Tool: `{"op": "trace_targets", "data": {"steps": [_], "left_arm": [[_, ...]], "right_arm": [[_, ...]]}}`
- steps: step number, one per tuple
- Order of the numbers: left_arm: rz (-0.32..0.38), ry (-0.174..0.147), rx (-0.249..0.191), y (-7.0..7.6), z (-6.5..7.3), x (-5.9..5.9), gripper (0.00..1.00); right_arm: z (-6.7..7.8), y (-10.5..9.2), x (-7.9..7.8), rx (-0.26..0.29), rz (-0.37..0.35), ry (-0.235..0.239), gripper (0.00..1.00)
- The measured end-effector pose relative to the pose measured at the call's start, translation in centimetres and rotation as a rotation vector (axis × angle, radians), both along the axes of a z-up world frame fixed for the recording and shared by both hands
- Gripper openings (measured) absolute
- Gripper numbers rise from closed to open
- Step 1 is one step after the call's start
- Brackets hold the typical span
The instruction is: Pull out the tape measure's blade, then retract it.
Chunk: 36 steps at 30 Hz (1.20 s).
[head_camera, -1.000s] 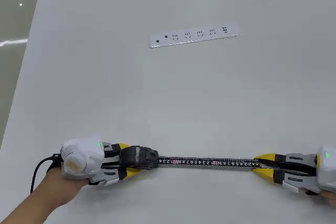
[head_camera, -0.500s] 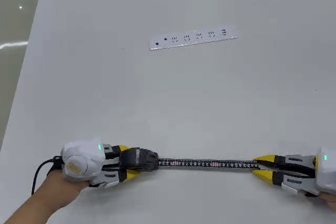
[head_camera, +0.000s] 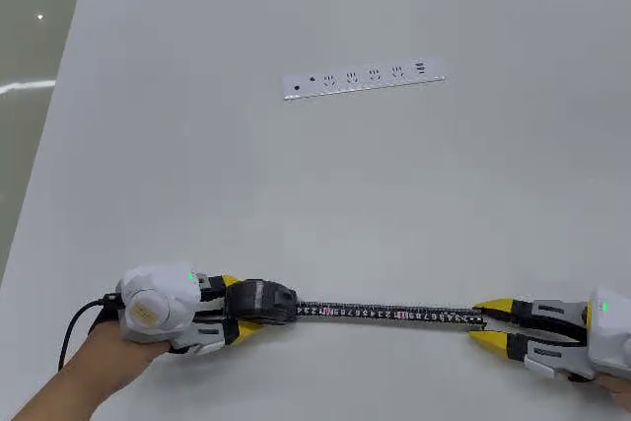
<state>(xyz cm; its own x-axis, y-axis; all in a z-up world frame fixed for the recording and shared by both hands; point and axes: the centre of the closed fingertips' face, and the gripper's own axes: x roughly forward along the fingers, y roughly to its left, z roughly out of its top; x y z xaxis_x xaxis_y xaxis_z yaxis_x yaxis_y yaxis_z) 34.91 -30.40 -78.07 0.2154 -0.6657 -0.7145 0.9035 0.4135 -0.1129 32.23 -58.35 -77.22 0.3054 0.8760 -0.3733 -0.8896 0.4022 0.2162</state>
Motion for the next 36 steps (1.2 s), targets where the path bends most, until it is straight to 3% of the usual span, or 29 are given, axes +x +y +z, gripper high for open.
{"op": "trace_targets", "data": {"steps": [8, 11, 19, 27, 36], "left_arm": [[0.035, -0.005, -0.006, 0.0, -0.1, 0.3, 0.42], [0.041, -0.005, 0.004, 0.1, -0.1, 0.3, 0.44], [0.090, -0.013, 0.018, 0.7, 0.0, 0.5, 0.54], [0.144, -0.021, -0.006, 1.0, 0.6, 0.5, 0.57], [0.207, -0.034, -0.046, 1.2, 1.6, 0.1, 0.58]], "right_arm": [[-0.1, 0.1, 0.0, 0.001, -0.025, 0.004, 0.21], [0.1, 0.3, 0.0, 0.023, -0.049, 0.026, 0.24], [0.1, 0.8, 0.2, 0.016, -0.071, 0.028, 0.30], [0.6, 0.7, 0.2, 0.031, -0.125, 0.042, 0.37], [1.3, 0.7, -0.1, 0.043, -0.173, 0.036, 0.38]]}}
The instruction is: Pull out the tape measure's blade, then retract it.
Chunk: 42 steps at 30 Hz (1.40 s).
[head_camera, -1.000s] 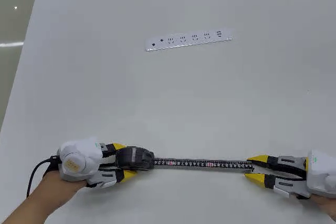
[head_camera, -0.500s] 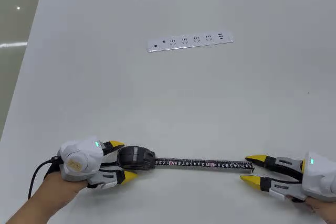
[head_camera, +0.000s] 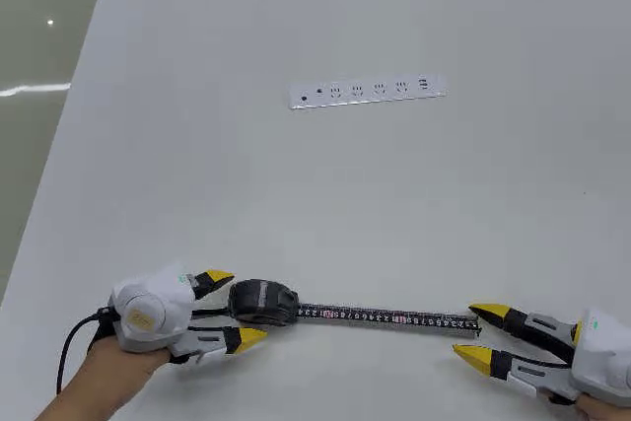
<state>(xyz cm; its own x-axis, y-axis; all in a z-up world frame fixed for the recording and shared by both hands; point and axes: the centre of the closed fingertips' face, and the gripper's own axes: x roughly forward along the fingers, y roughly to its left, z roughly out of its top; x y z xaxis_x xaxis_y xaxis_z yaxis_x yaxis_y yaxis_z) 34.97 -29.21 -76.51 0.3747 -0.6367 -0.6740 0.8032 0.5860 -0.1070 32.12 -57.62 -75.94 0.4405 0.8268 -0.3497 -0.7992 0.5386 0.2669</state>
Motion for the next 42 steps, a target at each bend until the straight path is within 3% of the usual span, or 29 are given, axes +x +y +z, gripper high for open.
{"op": "trace_targets", "data": {"steps": [5, 7, 11, 15, 26, 42], "left_arm": [[0.052, -0.021, -0.018, 0.6, 0.7, -0.2, 0.60], [0.072, -0.015, -0.046, 0.6, 0.9, -0.3, 0.61], [0.082, -0.015, -0.039, 1.0, 0.9, -0.9, 0.60], [0.107, -0.019, -0.062, 1.2, 1.4, -1.2, 0.61], [0.150, -0.033, -0.099, 1.7, 2.1, -2.1, 0.62], [0.191, -0.065, -0.139, 2.3, 3.5, -3.3, 0.61]], "right_arm": [[0.7, 0.3, -0.1, 0.011, -0.038, 0.003, 0.40], [0.8, 0.4, -0.2, 0.009, -0.046, -0.001, 0.41], [1.1, 0.5, -0.5, 0.008, -0.074, 0.012, 0.43], [1.3, 0.7, -0.8, -0.003, -0.080, 0.027, 0.46], [3.3, 1.1, -1.3, 0.005, -0.077, -0.004, 0.43], [4.4, 1.0, -1.9, -0.004, -0.095, -0.025, 0.43]]}}
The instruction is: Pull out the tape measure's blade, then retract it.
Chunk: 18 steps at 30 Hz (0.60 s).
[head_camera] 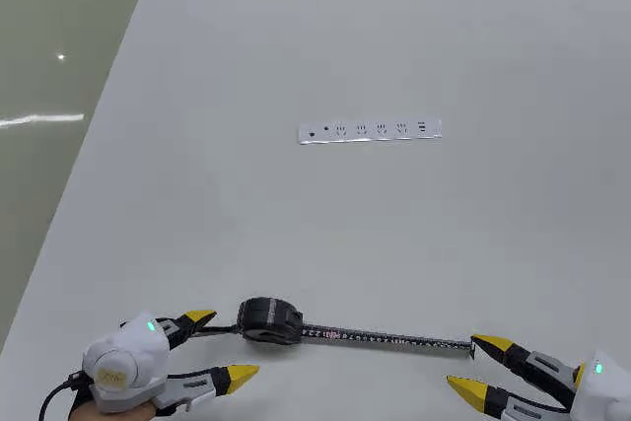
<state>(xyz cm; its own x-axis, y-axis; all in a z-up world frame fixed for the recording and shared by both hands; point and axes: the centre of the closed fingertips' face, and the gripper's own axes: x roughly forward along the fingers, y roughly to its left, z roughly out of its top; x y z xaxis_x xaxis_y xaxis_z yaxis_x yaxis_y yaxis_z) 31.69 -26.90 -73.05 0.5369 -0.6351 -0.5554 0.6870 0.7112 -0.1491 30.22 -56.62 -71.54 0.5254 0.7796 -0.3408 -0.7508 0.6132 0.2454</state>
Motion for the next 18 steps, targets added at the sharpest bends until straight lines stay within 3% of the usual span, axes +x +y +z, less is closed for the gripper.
{"op": "trace_targets", "data": {"steps": [18], "left_arm": [[0.078, -0.003, -0.031, 2.0, 0.4, -2.0, 0.61]], "right_arm": [[0.9, -0.1, -1.3, -0.001, -0.037, -0.013, 0.44]]}}
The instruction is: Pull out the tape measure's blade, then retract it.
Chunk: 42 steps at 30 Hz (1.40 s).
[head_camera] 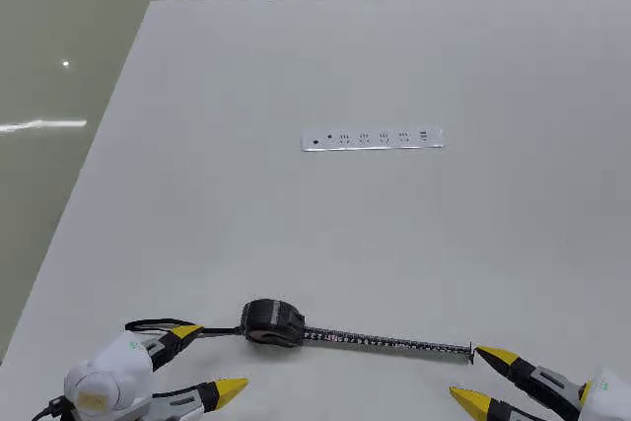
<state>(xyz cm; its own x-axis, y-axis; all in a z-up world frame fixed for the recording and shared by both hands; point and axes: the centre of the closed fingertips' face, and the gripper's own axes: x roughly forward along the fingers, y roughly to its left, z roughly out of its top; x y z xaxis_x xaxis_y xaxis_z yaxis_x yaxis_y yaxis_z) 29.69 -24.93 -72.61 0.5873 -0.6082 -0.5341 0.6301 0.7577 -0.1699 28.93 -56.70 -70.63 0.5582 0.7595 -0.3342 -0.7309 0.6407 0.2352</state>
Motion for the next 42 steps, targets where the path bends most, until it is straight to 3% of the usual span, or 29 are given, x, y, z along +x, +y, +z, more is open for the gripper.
{"op": "trace_targets", "data": {"steps": [12, 22, 42], "left_arm": [[0.058, -0.001, -0.015, 1.0, 0.1, -1.3, 0.62], [0.091, 0.009, -0.020, 1.6, -0.1, -2.6, 0.62], [0.134, 0.028, -0.023, 2.5, -0.5, -5.1, 0.64]], "right_arm": [[0.8, -0.1, -0.8, -0.013, -0.026, -0.016, 0.44], [0.5, 0.2, -1.8, -0.045, -0.011, -0.023, 0.45], [0.3, 0.0, -3.8, -0.056, -0.041, -0.020, 0.49]]}}
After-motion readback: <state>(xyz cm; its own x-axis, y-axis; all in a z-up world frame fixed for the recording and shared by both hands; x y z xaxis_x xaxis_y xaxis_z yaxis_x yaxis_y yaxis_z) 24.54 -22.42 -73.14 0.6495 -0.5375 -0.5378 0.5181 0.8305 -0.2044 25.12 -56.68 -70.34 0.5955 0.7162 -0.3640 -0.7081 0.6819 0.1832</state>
